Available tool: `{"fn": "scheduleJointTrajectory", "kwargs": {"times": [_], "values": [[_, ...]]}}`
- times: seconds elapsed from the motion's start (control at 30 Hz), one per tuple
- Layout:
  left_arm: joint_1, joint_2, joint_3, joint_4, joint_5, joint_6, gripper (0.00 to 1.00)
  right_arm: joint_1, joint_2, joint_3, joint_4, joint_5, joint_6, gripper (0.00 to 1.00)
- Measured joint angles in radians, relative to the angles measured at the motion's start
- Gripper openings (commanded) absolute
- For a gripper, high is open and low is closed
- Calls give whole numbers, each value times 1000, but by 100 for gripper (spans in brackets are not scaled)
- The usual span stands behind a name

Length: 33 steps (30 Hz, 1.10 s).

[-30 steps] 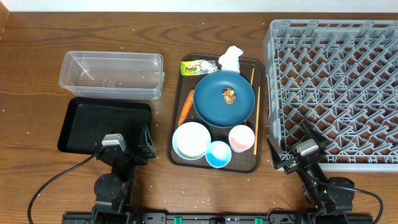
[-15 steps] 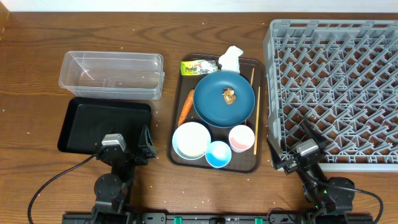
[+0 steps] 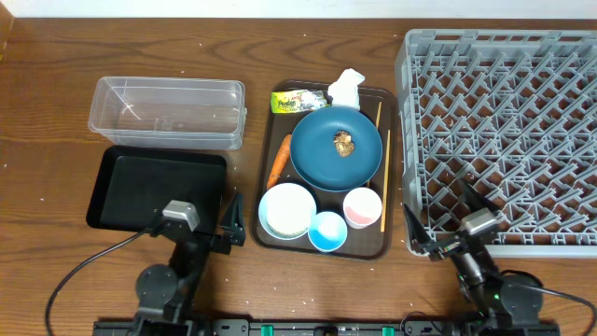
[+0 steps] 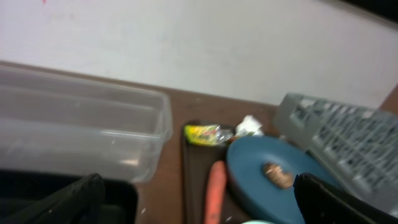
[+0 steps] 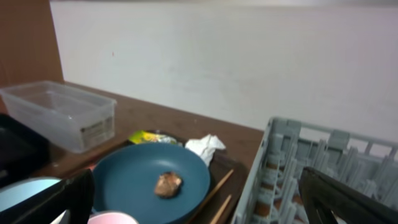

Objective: Sort waste into correct bins and load items into the dishwasher rack
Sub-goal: 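Reach the left gripper to the blue plate and grasp its rim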

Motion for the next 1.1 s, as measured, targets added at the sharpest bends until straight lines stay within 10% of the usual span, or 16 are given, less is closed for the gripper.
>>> {"fn": "scheduleJointTrajectory", "kwargs": {"times": [0.57, 1.1], "values": [[0, 841, 1014, -757, -13, -11, 98, 0, 861, 965, -688, 5, 81, 99], [-149, 1381, 1135, -689, 132, -61, 98, 0, 1246, 1129, -831, 20, 172, 99]]}}
